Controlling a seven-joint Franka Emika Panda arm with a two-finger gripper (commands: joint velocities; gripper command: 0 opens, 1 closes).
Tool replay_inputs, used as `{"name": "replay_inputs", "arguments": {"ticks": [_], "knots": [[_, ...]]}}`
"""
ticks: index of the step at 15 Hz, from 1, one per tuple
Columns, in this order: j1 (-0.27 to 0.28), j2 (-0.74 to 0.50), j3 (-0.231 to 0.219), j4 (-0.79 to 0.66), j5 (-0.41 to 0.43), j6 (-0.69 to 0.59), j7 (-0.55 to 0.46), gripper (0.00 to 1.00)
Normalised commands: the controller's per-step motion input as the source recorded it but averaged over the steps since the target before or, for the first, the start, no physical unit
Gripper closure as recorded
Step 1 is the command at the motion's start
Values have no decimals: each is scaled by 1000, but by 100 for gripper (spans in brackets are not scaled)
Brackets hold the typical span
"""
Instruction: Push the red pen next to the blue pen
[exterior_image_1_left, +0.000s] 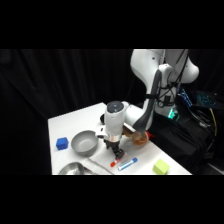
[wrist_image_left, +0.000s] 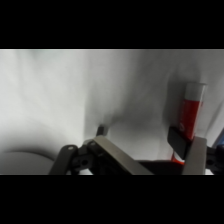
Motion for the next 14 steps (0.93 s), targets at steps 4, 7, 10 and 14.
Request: {"name": "replay_inputs", "arguments": {"ticks": [4, 7, 10, 14], "knots": [[204, -132, -58, 60, -99, -257, 256, 0], [33, -489, -3, -100, -67, -530, 182, 0], [-154, -717, 158, -170, 28, -706, 68, 0], [-185, -632, 232, -48, 73, -786, 108, 0]]}}
